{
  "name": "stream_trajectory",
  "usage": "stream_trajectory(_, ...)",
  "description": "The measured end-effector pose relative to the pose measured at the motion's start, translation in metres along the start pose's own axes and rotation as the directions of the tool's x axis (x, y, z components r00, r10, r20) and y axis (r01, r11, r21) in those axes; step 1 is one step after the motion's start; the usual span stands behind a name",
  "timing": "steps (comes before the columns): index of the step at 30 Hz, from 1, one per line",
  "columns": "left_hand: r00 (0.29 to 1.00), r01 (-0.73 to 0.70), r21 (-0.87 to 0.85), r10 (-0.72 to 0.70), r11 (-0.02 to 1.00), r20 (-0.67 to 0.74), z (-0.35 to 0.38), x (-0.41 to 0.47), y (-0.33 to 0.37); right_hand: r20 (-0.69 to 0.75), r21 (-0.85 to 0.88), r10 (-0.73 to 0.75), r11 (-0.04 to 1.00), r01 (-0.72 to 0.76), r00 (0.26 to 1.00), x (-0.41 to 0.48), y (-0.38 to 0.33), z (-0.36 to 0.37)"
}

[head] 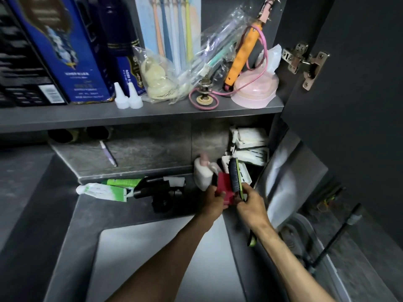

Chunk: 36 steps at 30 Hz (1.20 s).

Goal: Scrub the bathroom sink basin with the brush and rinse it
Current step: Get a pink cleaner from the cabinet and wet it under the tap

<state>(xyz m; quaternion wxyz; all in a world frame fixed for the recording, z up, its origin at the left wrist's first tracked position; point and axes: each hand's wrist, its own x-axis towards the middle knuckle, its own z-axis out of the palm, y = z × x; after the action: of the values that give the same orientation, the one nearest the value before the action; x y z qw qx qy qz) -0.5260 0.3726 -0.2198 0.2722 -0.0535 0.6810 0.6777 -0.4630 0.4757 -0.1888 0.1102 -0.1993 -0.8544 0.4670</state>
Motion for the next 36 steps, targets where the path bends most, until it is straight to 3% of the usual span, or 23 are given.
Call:
stream_trajectory(4,0.995,0.021,-0.081,-0.013,0.996,0.099,-0.047,-0.034,-0.014,0.138,-0.011,-0.038,0.999,0.040,0.990,-0.030,0.002,0.032)
stream_trajectory(8,0.989,0.124,-0.127,-0.113,0.984,0.091,-0.099,-0.062,-0.029,0.287,-0.069,0.000,0.997,0.021,0.958,-0.054,-0.004,0.062)
stream_trajectory(12,0.982,0.187,-0.146,-0.182,0.971,0.048,-0.147,-0.084,-0.041,0.340,-0.343,0.023,0.934,0.101,0.940,-0.060,-0.009,0.086)
stream_trajectory(14,0.979,0.204,-0.160,-0.205,0.966,0.010,-0.165,-0.092,-0.041,0.349,-0.528,-0.015,0.823,0.210,0.937,-0.057,-0.016,0.094)
stream_trajectory(17,0.966,0.256,-0.177,-0.259,0.950,0.009,-0.187,-0.100,-0.040,0.406,-0.658,-0.107,0.655,0.372,0.908,-0.050,-0.039,0.105)
stream_trajectory(19,0.962,0.271,-0.140,-0.269,0.952,0.035,-0.193,-0.102,-0.038,0.446,-0.744,-0.149,0.487,0.458,0.883,-0.037,-0.052,0.109)
stream_trajectory(26,0.959,0.272,-0.189,-0.250,0.943,0.135,-0.204,-0.107,-0.046,0.519,-0.834,-0.160,0.122,0.539,0.840,-0.012,-0.062,0.127)
stream_trajectory(29,0.953,0.296,-0.273,-0.262,0.915,0.155,-0.197,-0.103,-0.046,0.546,-0.806,-0.202,0.139,0.576,0.813,-0.014,-0.049,0.128)
stream_trajectory(33,0.922,0.385,-0.372,-0.332,0.844,0.201,-0.185,-0.095,-0.044,0.510,-0.792,-0.186,0.280,0.543,0.840,-0.007,-0.045,0.129)
stream_trajectory(36,0.898,0.437,-0.353,-0.376,0.827,0.230,-0.175,-0.092,-0.048,0.511,-0.760,-0.210,0.343,0.553,0.833,-0.001,-0.042,0.122)
